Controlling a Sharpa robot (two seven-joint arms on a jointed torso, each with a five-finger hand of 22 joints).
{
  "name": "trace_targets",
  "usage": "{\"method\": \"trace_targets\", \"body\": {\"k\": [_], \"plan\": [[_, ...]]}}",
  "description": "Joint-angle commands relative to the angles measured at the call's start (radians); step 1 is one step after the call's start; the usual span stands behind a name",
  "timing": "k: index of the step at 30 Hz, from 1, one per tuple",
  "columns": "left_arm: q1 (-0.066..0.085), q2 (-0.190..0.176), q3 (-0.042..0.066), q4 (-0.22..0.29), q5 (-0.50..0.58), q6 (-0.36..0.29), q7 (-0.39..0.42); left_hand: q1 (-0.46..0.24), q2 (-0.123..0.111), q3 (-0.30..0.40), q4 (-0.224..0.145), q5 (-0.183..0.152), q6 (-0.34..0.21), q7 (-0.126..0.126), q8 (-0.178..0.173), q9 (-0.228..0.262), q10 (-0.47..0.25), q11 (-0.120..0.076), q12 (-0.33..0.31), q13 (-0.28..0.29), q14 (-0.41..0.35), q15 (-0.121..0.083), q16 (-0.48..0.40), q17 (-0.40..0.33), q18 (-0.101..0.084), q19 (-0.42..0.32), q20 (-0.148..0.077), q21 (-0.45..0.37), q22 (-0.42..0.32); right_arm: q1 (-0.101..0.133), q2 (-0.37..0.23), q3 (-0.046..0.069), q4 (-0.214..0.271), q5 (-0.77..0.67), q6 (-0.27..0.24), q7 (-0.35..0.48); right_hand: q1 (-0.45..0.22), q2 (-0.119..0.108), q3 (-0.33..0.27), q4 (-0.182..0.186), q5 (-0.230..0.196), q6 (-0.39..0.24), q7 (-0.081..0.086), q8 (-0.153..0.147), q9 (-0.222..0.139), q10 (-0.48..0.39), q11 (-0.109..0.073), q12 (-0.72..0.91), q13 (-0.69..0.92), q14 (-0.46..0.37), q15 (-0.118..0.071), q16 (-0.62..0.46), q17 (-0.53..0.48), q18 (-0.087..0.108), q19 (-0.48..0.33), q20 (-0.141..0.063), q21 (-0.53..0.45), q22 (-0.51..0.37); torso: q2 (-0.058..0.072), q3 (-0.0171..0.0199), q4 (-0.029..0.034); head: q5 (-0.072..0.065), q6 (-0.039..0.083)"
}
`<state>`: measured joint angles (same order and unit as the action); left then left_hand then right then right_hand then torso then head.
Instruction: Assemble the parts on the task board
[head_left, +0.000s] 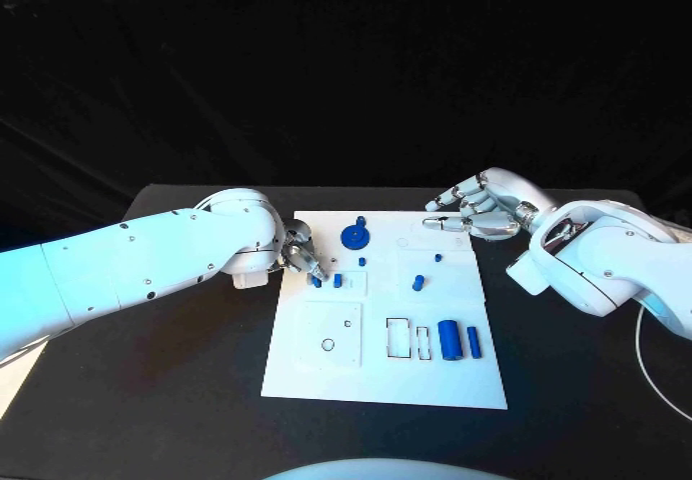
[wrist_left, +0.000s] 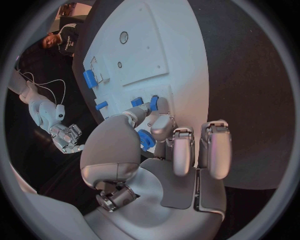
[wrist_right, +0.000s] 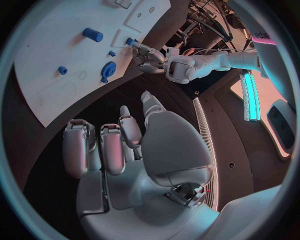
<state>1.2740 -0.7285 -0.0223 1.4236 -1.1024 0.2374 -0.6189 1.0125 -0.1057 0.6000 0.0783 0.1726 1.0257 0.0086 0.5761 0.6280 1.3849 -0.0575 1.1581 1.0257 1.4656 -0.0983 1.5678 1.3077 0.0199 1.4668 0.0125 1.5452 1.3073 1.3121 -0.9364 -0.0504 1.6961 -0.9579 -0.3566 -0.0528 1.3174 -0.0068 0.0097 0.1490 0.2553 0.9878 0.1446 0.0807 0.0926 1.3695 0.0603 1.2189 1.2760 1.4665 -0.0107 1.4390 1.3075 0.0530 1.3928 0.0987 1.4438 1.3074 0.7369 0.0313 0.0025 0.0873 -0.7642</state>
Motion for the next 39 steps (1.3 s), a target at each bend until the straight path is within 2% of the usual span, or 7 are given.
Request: {"method": "trace_targets", "body": {"k": [1, 10, 19, 25, 32, 39], "plan": [[-0.009, 0.003, -0.006, 0.002, -0.001, 0.012, -0.01, -0.014, 0.002, -0.005, 0.001, 0.001, 0.006, 0.001, -0.004, 0.001, 0.008, 0.001, 0.004, 0.001, 0.105, -0.008, 0.003, 0.263, -0.014, 0.095, -0.008, 0.003, 0.243, -0.001, 0.0, 0.0, 0.001, -0.003, 0.012, 0.007, 0.005, 0.004, -0.006, -0.003, 0.004, 0.007, 0.0, 0.003, 0.0, -0.003, -0.002, -0.002, -0.001, 0.053, -0.004, -0.006, 0.014, 0.007, -0.004, -0.001, -0.004, 0.02, 0.0, 0.0003, 0.0003, -0.001, 0.002], [-0.009, 0.003, -0.006, -0.005, -0.001, 0.028, -0.015, -0.045, -0.013, -0.047, 0.016, -0.001, 0.013, 0.001, -0.01, -0.004, 0.007, 0.001, 0.0, 0.0, 0.105, -0.009, 0.003, 0.263, -0.014, 0.095, -0.009, 0.004, 0.243, -0.001, 0.0, 0.0, 0.001, -0.003, 0.012, 0.007, 0.005, 0.004, -0.007, -0.003, 0.004, 0.007, 0.0, 0.003, 0.0, -0.003, -0.002, -0.002, -0.001, 0.053, -0.004, -0.007, 0.014, 0.007, -0.004, -0.001, -0.004, 0.02, 0.0, 0.0005, 0.0009, -0.002, 0.001], [-0.009, 0.0, -0.006, -0.007, -0.001, 0.029, -0.018, -0.102, -0.041, -0.192, 0.066, -0.007, 0.025, 0.003, -0.017, -0.01, 0.007, 0.003, -0.004, 0.003, 0.105, -0.008, 0.003, 0.263, -0.014, 0.096, -0.008, 0.005, 0.245, -0.001, 0.0, 0.0, 0.001, -0.002, 0.012, 0.008, 0.005, 0.004, -0.007, -0.002, 0.004, 0.007, 0.0, 0.003, 0.0, -0.004, -0.002, -0.003, -0.002, 0.053, -0.004, -0.008, 0.012, 0.007, -0.005, -0.001, -0.005, 0.019, 0.0, -0.0001, 0.0006, -0.002, 0.0], [-0.009, -0.003, -0.006, -0.006, 0.0, 0.003, -0.018, -0.087, -0.023, -0.27, 0.088, -0.005, 0.027, 0.001, -0.023, -0.012, 0.008, 0.001, -0.004, 0.007, 0.105, -0.01, 0.003, 0.263, -0.014, 0.096, -0.01, 0.006, 0.246, -0.001, 0.0, 0.0, 0.0, -0.002, 0.011, 0.008, 0.005, 0.004, -0.007, -0.002, 0.004, 0.007, 0.0, 0.003, 0.0, -0.004, -0.002, -0.003, -0.002, 0.053, -0.004, -0.008, 0.012, 0.007, -0.005, -0.001, -0.005, 0.019, 0.0, -0.0011, 0.0007, -0.001, 0.001], [-0.011, -0.019, -0.004, 0.01, 0.015, -0.059, -0.012, -0.075, -0.012, -0.302, 0.098, -0.004, 0.026, 0.002, -0.025, -0.013, 0.004, 0.001, -0.012, 0.0, 0.105, -0.01, 0.003, 0.263, -0.012, 0.092, -0.01, -0.003, 0.238, -0.001, 0.001, 0.0, -0.001, -0.002, 0.012, 0.01, 0.005, 0.004, -0.007, -0.002, 0.004, 0.007, 0.0, 0.003, 0.0, -0.004, -0.002, -0.003, -0.002, 0.053, -0.004, -0.008, 0.012, 0.007, -0.005, -0.001, -0.005, 0.019, 0.001, -0.0018, -0.0007, -0.002, 0.001], [-0.011, -0.047, 0.01, 0.031, 0.066, -0.127, 0.012, -0.064, -0.004, -0.34, 0.114, -0.003, 0.012, 0.006, -0.032, -0.015, -0.014, 0.005, -0.041, -0.031, 0.105, -0.01, 0.003, 0.263, -0.004, 0.081, -0.011, -0.031, 0.215, -0.003, 0.001, 0.0, -0.002, -0.002, 0.013, 0.01, 0.005, 0.004, -0.007, -0.002, 0.004, 0.007, 0.0, 0.003, 0.0, -0.004, -0.002, -0.003, -0.002, 0.053, -0.004, -0.008, 0.012, 0.007, -0.005, -0.001, -0.005, 0.019, 0.001, -0.0014, 0.0003, -0.006, 0.002]]}}
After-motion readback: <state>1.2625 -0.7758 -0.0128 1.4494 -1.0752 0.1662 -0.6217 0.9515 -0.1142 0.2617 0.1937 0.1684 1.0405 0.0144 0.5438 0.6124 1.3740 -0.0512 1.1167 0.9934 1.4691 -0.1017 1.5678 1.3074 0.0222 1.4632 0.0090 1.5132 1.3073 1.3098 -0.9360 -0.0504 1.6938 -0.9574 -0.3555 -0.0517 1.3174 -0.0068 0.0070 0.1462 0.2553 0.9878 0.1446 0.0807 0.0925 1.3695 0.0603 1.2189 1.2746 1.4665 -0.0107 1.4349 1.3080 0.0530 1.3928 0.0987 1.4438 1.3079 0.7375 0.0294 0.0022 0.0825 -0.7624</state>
